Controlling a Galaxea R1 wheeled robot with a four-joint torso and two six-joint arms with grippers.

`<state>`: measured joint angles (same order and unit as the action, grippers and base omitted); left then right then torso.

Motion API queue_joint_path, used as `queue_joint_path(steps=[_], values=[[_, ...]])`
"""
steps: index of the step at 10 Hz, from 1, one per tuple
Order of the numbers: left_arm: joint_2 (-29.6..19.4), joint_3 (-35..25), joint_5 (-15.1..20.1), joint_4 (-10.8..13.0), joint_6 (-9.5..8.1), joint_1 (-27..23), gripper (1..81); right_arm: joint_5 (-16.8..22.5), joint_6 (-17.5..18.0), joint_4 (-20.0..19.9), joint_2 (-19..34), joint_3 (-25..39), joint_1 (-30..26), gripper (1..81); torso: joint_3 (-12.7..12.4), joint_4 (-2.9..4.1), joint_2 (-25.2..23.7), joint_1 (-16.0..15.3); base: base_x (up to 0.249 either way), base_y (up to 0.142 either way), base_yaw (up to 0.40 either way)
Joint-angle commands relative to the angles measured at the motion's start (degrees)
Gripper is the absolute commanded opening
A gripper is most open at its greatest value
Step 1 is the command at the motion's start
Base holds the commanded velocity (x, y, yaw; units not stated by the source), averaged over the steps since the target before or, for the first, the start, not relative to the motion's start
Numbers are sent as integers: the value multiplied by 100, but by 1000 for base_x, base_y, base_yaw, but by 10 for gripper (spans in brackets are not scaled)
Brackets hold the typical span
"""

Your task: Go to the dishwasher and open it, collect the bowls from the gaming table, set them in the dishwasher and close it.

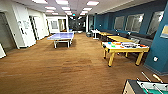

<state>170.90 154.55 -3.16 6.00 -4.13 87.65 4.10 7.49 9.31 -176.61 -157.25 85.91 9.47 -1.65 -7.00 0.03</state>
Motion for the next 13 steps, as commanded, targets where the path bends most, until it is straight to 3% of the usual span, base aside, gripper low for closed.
queue_joint_path(steps=[1, 13], values=[[-29, -4, 289, 24, 35, -261, 811, 311, -19, 27, -26, 28, -280, 811, 0, 0, 0, -3, 197, 0, 0], [-3, -4, 289, 24, 35, -253, 811, 302, -19, 18, -9, 28, -289, 811, 0, 0, 0, -3, 203, 0, 0]])
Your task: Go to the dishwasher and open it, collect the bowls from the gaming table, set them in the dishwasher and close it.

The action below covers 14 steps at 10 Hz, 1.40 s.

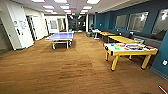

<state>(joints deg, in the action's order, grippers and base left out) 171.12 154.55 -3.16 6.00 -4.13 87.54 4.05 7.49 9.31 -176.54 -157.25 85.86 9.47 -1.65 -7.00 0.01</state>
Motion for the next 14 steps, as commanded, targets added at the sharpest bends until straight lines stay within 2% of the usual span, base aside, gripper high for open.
queue_joint_path(steps=[1, 14], values=[[-25, -4, 289, 24, 35, -250, 811, 307, -19, 18, -24, 28, -284, 811, 0, 0, 0, -1, 206, 0, 0], [-7, -4, 289, 42, 35, -250, 811, 307, -19, 27, -15, 28, -292, 811, 0, 0, 0, -1, 218, 0, 0]])
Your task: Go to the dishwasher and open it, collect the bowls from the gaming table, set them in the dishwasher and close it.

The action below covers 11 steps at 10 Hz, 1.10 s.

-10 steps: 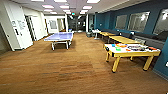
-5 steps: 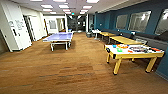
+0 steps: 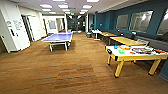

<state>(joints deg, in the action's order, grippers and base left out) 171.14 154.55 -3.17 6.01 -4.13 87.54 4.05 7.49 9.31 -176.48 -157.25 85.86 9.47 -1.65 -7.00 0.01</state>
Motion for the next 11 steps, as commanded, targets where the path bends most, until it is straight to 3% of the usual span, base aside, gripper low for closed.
queue_joint_path(steps=[1, 11], values=[[-10, -4, 291, 41, 36, -250, 811, 307, -19, 27, -30, 28, -292, 811, 0, 0, 0, -1, 224, 0, 0], [78, -4, 291, 5, 44, -250, 811, 307, -10, 9, -12, 20, -248, 811, 0, 0, 0, -1, 240, 0, 0]])
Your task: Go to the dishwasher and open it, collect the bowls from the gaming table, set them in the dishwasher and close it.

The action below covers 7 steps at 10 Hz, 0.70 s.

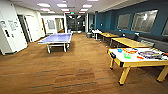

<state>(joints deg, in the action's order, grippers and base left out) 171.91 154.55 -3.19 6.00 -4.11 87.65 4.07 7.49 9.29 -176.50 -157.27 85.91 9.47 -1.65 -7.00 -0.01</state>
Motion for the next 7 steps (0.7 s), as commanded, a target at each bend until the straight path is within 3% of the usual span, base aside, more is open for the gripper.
queue_joint_path(steps=[1, 7], values=[[1, -4, 293, 7, 42, -261, 811, 305, -10, 12, -2, 22, -262, 811, 0, 0, 0, 0, 242, 0, 0], [-16, -4, 293, 24, 42, -261, 811, 305, -10, 3, -37, 40, -280, 811, 0, 0, 0, 0, 242, 0, 0]])
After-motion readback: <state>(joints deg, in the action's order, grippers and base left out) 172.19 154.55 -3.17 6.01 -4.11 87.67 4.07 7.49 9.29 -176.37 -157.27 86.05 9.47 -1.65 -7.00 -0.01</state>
